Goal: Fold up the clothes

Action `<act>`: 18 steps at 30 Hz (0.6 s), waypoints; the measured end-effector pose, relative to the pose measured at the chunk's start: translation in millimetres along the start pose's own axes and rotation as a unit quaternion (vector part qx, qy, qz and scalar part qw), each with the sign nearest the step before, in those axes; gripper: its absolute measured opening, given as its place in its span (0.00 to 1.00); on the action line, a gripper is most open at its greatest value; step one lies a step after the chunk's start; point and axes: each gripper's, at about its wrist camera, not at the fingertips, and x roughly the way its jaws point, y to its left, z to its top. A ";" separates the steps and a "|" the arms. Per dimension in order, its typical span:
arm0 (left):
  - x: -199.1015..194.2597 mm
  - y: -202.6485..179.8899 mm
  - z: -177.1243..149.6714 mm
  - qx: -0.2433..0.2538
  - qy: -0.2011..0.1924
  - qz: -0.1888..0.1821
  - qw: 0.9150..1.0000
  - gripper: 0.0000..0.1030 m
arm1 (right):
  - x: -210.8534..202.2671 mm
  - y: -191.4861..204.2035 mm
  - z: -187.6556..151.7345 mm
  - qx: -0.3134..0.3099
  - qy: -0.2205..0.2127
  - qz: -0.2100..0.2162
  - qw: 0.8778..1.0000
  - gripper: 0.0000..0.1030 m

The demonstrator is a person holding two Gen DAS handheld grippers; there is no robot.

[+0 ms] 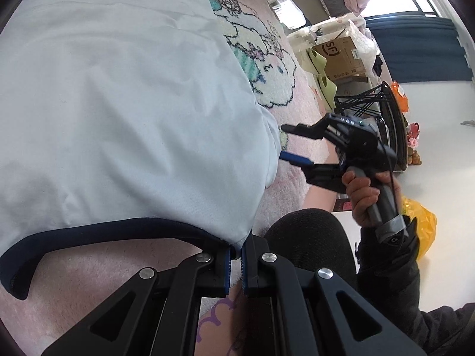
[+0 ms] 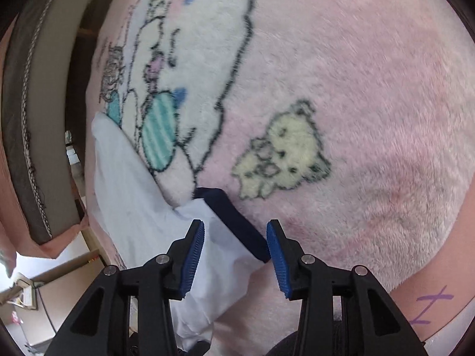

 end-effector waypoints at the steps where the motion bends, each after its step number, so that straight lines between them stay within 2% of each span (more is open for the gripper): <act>1: -1.2 -0.6 0.7 -0.001 0.000 -0.002 1.000 0.03 | 1.8 -4.6 0.0 0.005 0.008 0.004 1.000 0.42; 6: -2.8 -5.4 5.7 -0.005 0.000 -0.009 1.000 0.04 | 12.4 -20.9 -1.2 0.030 0.030 0.039 0.998 0.42; 13: -4.5 -7.6 8.9 -0.012 0.001 -0.014 1.000 0.04 | 34.6 -34.1 -7.0 0.063 0.070 0.127 0.987 0.41; 15: -3.9 -6.4 9.4 -0.017 0.004 -0.017 1.000 0.04 | 31.5 -39.5 -7.4 0.073 0.065 0.144 0.985 0.25; 16: -4.0 -6.0 9.9 -0.018 0.005 -0.016 1.000 0.04 | 29.2 -41.3 -7.4 0.076 0.060 0.153 0.983 0.08; 18: -3.2 -5.6 11.3 -0.019 0.007 -0.015 1.000 0.03 | 24.8 -44.7 -7.7 0.083 0.050 0.171 0.980 0.04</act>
